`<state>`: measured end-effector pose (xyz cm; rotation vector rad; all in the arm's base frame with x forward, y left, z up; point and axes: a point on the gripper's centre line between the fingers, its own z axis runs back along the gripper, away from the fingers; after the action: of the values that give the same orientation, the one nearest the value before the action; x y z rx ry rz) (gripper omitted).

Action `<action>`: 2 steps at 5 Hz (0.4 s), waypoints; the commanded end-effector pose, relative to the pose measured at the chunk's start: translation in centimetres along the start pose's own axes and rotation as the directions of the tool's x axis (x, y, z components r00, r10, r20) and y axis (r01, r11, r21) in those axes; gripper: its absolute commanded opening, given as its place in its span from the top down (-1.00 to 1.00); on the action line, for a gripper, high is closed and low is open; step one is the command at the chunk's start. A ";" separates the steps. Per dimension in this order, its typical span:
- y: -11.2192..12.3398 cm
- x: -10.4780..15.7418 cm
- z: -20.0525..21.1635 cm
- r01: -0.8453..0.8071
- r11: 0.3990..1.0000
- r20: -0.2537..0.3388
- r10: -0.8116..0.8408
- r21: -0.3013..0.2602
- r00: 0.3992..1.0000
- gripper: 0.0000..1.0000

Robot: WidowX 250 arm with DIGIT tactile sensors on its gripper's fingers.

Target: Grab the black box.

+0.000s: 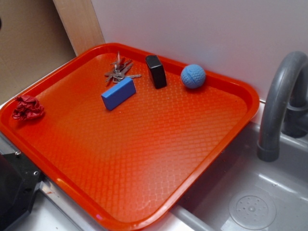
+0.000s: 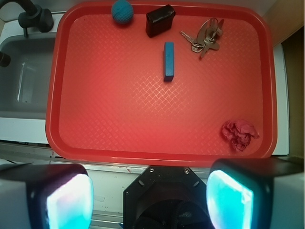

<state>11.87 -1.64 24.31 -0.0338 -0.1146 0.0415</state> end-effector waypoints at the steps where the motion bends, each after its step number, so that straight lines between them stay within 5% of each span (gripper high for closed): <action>1: 0.0 0.0 0.0 0.000 1.000 0.000 0.000 0.000 1.000 -1.00; 2: 0.2 4.4 -5.5 -0.139 0.980 0.068 0.130 0.143 0.989 -1.00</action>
<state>16.56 -1.29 18.85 0.1065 -0.1296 0.1954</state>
